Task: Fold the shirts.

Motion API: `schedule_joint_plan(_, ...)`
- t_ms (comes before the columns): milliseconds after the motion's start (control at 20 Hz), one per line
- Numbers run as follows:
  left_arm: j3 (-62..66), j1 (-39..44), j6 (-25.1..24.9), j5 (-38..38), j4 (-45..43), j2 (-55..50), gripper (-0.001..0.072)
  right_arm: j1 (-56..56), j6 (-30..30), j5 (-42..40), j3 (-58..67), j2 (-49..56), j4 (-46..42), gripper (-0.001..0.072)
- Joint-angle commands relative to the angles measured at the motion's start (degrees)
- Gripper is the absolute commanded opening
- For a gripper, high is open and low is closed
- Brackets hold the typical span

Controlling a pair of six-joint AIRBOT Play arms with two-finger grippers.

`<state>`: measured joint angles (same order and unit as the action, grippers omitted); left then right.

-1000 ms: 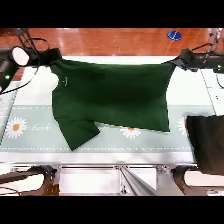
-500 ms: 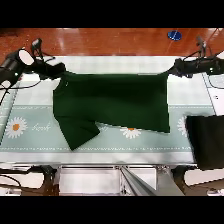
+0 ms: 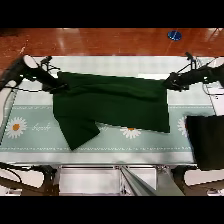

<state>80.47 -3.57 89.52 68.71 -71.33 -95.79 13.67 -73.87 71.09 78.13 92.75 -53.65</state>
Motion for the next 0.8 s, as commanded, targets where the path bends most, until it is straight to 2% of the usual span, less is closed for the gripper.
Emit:
schedule_joint_plan(0, -0.2, -7.39, -2.6, 10.84, -1.07, 3.13, 0.0505, 6.36, -1.2, 8.94, 0.72, -5.6, -5.29, 0.042)
schedule_joint_plan(150, -13.73, -16.55, -7.39, 9.2, 1.36, 12.44, 0.0505, 12.72, -0.87, 4.31, -10.4, -16.98, -10.51, 0.042)
schedule_joint_plan(250, -26.12, -23.8, -11.13, 5.53, 8.46, 19.37, 0.0505, 15.69, -0.63, -2.67, -23.65, -25.53, -6.56, 0.042)
schedule_joint_plan(350, -36.7, -31.28, -18.73, 4.87, 20.39, 24.55, 0.0504, 16.2, 1.66, -7.69, -34.8, -32.85, -2.12, 0.0419)
schedule_joint_plan(450, -43.47, -36.96, -20.09, 6.16, 25.53, 26.77, 0.0504, 15.74, 2.45, -10.32, -41.22, -37.44, 2.8, 0.0419)
schedule_joint_plan(600, -48.3, -37.42, -21.4, 5.77, 23.34, 26.64, 0.0505, 15.32, 4.09, -8.76, -43.76, -38.75, 7.34, 0.0419)
schedule_joint_plan(750, -50.82, -32.52, -21.38, -1.29, 24.44, 26.49, 0.0505, 15.08, 3.8, -8.74, -43.74, -38.75, 8.57, 0.0419)
